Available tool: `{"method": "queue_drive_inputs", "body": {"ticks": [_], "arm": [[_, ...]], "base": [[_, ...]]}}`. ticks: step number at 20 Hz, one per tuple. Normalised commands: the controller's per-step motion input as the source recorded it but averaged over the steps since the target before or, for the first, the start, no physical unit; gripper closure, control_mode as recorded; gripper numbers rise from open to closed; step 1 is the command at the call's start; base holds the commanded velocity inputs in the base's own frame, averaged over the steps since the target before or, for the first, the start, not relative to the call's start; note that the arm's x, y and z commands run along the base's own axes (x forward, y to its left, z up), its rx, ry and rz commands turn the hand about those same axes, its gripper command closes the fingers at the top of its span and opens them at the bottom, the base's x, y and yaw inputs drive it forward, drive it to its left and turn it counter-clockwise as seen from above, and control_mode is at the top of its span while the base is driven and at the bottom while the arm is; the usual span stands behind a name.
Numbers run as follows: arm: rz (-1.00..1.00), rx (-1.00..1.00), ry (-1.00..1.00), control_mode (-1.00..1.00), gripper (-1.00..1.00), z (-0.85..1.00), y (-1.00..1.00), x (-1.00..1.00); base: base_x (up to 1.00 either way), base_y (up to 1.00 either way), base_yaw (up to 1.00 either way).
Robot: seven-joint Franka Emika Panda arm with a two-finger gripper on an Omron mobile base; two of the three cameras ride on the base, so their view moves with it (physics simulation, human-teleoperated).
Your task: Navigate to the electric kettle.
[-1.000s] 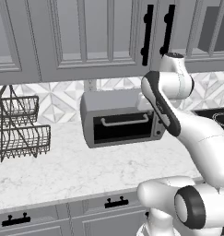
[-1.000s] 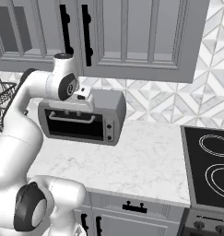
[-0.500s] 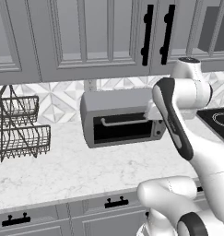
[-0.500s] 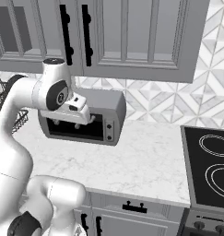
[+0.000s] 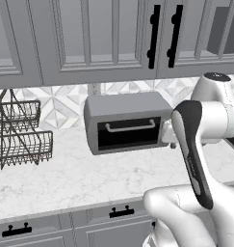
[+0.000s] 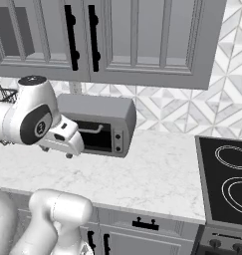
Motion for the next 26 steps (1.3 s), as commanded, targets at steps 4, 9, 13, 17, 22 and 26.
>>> {"method": "queue_drive_inputs", "body": {"ticks": [4, 9, 13, 17, 22, 26], "arm": [[0.0, 0.0, 0.01, -1.0, -1.0, 0.21, 0.28, -0.03], [0.0, 0.0, 0.0, 1.0, -1.0, 0.07, 0.0, 0.0], [0.0, 0.0, 0.0, 1.0, -1.0, 0.0, 0.0, 0.0], [0.0, 0.0, 0.0, 1.0, -1.0, 0.0, 0.0, 0.0], [0.0, 0.0, 0.0, 1.0, -1.0, 0.0, 0.0, 0.0], [0.0, 0.0, 0.0, 1.0, -1.0, 0.0, 0.0, 0.0]], "base": [[0.0, 0.0, 0.0], [-0.26, 0.0, 0.03], [-1.0, 0.34, 0.5], [-0.68, 0.39, 0.91], [-0.4, 0.43, 0.97], [-0.33, 0.33, 1.0]]}}
